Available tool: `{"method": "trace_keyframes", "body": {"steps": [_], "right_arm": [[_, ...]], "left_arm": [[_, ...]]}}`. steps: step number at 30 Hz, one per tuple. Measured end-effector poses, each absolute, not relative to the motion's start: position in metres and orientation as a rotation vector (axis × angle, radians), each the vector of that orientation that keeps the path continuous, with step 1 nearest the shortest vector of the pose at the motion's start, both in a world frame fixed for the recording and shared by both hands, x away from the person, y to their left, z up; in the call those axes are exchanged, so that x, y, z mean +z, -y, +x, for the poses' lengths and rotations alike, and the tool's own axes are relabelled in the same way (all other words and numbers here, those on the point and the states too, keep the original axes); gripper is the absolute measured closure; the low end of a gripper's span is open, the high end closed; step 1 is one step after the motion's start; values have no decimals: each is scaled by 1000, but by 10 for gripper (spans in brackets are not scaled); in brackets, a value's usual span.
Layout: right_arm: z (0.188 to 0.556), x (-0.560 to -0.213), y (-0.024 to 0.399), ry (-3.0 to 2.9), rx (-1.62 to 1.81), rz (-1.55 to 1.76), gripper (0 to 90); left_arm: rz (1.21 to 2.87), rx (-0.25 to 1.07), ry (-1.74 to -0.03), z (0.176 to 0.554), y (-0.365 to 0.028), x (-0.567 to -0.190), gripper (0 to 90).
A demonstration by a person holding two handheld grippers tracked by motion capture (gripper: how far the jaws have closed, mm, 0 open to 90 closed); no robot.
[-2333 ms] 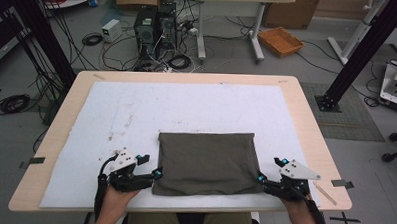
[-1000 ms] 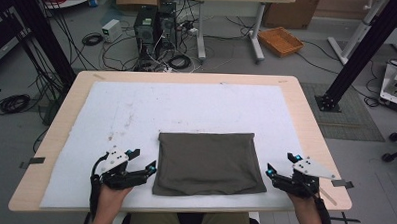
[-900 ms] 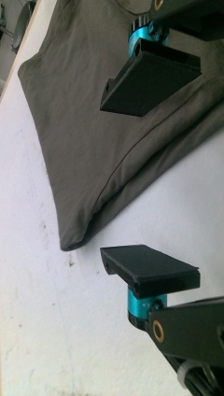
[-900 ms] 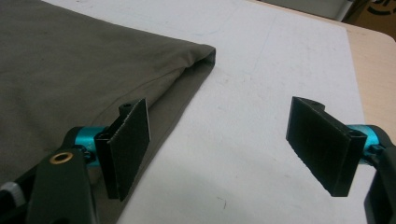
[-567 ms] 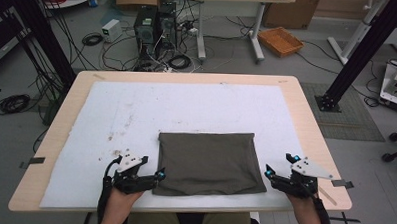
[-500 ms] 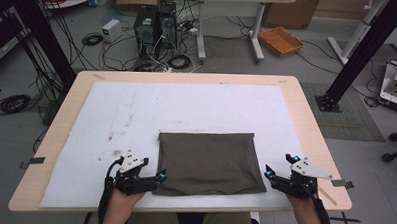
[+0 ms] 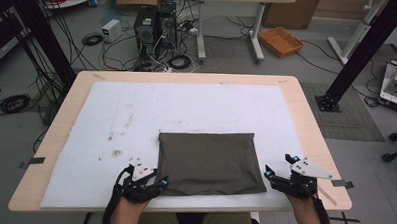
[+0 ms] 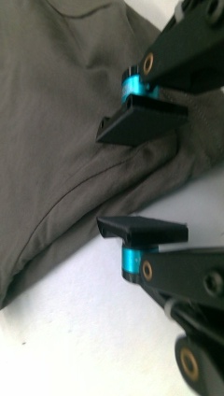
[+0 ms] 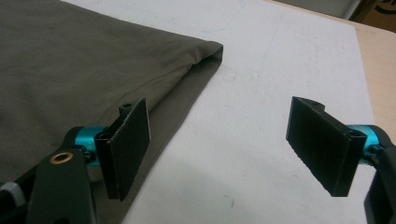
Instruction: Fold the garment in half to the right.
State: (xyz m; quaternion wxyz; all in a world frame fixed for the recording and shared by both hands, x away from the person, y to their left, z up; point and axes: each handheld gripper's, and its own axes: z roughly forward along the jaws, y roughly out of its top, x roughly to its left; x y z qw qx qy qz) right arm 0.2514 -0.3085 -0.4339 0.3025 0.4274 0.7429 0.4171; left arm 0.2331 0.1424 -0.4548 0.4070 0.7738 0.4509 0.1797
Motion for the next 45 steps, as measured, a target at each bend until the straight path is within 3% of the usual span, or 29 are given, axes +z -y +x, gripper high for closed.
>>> {"method": "trace_keyframes", "body": {"steps": [4, 11, 13, 27, 31, 36, 45], "right_arm": [[252, -433, 307, -1975, 1107, 1121, 216], [256, -421, 290, -2042, 1197, 1072, 216], [260, -414, 278, -2070, 1234, 1032, 215], [328, -367, 135, -2403, 1266, 694, 216], [353, -368, 91, -2489, 1236, 665, 249], [372, -374, 60, -2531, 1199, 654, 261], [400, -397, 15, -2625, 1059, 653, 367]], "left_arm": [[1935, 451, -1141, 232, -144, -456, 564], [1934, 352, -1153, 232, -146, -453, 808], [1942, 344, -1153, 233, -146, -452, 836], [1935, 291, -1140, 238, -151, -451, 845], [1930, 288, -1148, 238, -152, -451, 845], [1923, 272, -1140, 239, -154, -453, 843], [1909, 254, -1137, 240, -157, -455, 837]]}}
